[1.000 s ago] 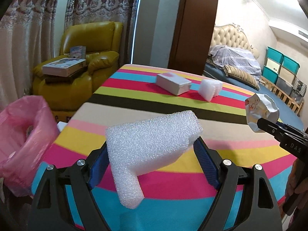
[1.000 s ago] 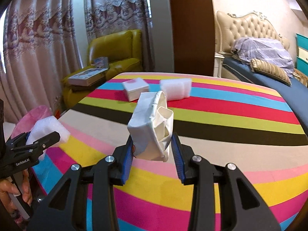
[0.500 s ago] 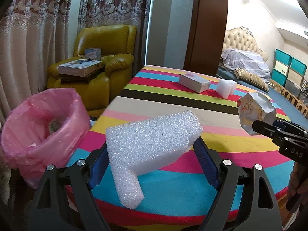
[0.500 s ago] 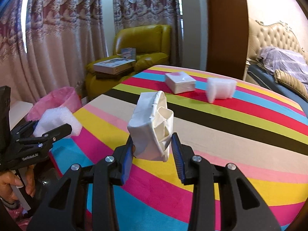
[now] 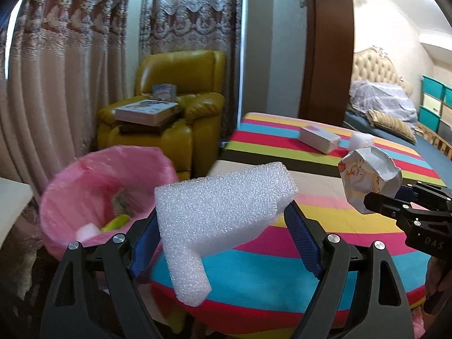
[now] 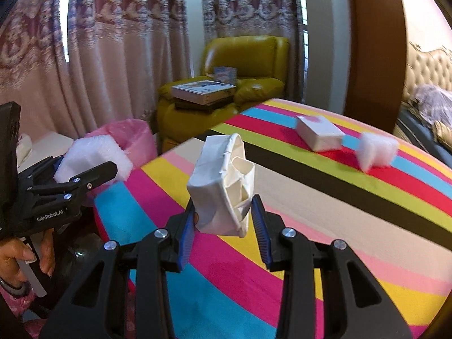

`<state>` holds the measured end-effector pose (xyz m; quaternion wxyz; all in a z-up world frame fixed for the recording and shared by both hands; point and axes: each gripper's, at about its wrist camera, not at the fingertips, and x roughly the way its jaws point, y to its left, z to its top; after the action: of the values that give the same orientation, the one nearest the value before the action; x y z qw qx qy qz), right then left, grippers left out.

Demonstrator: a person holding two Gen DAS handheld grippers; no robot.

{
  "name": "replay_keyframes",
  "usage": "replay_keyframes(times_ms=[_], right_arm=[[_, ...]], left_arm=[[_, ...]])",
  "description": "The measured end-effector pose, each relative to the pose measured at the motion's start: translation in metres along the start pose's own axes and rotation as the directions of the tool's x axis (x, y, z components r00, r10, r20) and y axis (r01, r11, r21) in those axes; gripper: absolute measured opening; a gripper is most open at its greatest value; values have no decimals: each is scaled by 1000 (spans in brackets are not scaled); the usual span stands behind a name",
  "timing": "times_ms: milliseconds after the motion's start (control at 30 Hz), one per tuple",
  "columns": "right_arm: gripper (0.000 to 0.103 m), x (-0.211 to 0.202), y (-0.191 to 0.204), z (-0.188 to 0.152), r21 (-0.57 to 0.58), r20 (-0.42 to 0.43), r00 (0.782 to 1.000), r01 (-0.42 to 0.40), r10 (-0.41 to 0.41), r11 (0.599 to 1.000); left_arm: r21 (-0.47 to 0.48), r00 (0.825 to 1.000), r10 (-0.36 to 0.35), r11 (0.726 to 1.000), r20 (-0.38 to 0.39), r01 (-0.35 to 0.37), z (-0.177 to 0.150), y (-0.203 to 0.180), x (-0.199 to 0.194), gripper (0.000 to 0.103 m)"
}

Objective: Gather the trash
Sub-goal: 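Carry the paper cup and foam block to the pink bin and release both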

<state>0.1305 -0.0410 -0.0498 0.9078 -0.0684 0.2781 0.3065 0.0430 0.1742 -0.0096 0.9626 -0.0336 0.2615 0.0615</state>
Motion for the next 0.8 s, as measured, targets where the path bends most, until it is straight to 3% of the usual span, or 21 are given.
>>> replay_keyframes(times_ms=[567,800], right_arm=[[38,63,85,62,-101,-9,977,-212,212,972],[38,89,109,83,-98,-40,964,-265,263,959]], left_arm=[[-106,981,195,976,20,-192,20,106,-12,78],[-139,976,218,966,-5,-216,19,137,-5,78]])
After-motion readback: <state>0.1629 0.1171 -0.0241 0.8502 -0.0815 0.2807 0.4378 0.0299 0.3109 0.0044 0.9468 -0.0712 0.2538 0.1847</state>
